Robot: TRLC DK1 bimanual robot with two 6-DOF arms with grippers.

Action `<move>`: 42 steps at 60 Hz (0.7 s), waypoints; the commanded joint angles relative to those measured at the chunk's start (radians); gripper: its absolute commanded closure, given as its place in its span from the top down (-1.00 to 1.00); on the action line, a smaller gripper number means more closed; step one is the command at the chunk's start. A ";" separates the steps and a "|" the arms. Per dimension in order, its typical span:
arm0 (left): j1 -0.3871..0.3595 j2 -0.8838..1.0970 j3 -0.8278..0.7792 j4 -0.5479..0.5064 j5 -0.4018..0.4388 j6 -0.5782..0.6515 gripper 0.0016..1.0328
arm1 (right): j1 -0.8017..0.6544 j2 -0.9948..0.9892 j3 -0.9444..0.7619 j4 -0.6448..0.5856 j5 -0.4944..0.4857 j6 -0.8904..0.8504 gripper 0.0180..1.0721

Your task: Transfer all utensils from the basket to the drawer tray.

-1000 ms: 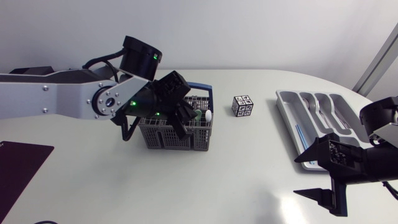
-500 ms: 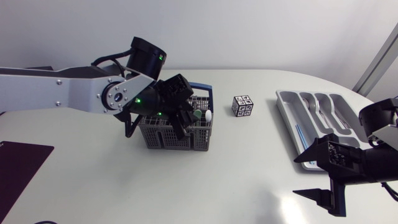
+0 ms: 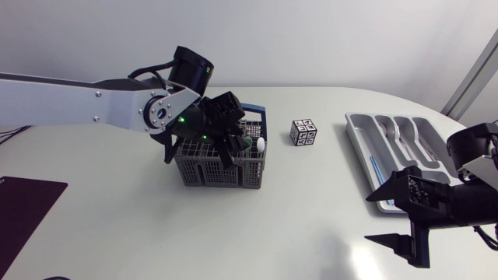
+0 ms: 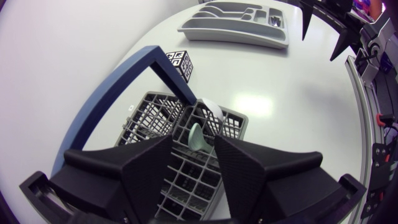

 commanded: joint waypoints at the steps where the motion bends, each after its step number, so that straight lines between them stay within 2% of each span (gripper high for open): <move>1: 0.009 0.037 0.042 -0.015 0.019 0.029 -0.05 | 0.008 0.021 -0.017 0.010 -0.011 0.004 0.91; 27: 0.009 0.077 0.085 -0.045 0.027 0.032 -0.09 | 0.054 0.053 0.006 0.042 -0.030 0.069 0.91; 37: 0.008 0.086 0.085 -0.060 0.027 0.032 -0.48 | 0.087 0.051 0.011 0.051 -0.033 0.101 0.91; 42: 0.008 0.087 0.078 -0.063 0.027 0.032 -0.50 | 0.092 0.051 0.004 0.066 -0.033 0.109 0.91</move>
